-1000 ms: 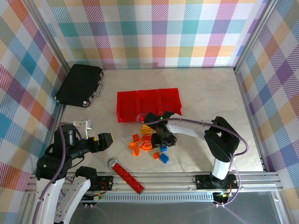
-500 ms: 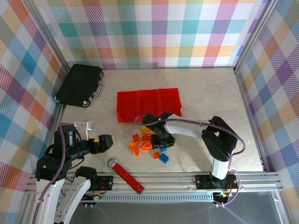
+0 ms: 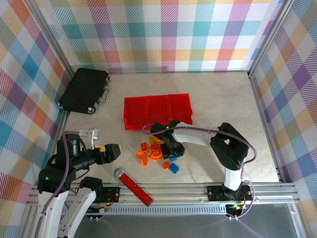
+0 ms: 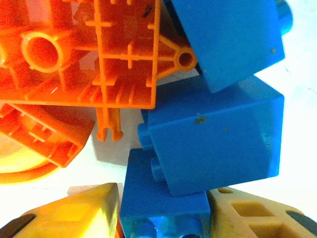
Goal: Sort the legos into containers by color
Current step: Pick up the lego from the bottom-center of the table.
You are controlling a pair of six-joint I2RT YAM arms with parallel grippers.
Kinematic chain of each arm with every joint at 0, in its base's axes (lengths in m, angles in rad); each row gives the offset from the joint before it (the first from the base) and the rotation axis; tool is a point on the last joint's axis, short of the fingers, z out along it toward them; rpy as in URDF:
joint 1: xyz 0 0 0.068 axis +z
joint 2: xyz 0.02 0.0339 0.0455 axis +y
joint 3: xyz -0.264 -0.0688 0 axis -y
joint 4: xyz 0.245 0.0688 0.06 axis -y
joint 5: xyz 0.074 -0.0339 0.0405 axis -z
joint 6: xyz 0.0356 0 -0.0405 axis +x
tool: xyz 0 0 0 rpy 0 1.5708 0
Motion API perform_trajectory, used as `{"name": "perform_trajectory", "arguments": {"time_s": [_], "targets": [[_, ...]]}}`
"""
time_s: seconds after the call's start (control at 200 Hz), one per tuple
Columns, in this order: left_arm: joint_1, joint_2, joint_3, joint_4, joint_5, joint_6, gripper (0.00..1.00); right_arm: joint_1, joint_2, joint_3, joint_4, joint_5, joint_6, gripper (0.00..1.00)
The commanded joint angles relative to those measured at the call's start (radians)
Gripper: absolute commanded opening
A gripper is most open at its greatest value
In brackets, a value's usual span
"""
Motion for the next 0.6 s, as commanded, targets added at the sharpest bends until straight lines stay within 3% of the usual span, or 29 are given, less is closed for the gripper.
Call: {"name": "perform_trajectory", "arguments": {"time_s": [0.0, 0.375, 0.595], "targets": [[-0.006, -0.004, -0.014, 0.021, 0.027, 0.006, 1.00, 0.010, -0.033, 0.003, -0.020, 0.018, -0.008, 0.45], [-0.005, 0.012, -0.019, 0.044, 0.018, -0.003, 1.00, 0.011, -0.055, 0.012, -0.085, 0.002, -0.084, 0.21], [-0.005, 0.016, -0.022, 0.050, 0.027, -0.002, 1.00, 0.012, -0.197, 0.019, -0.137, 0.000, -0.091, 0.19]]}}
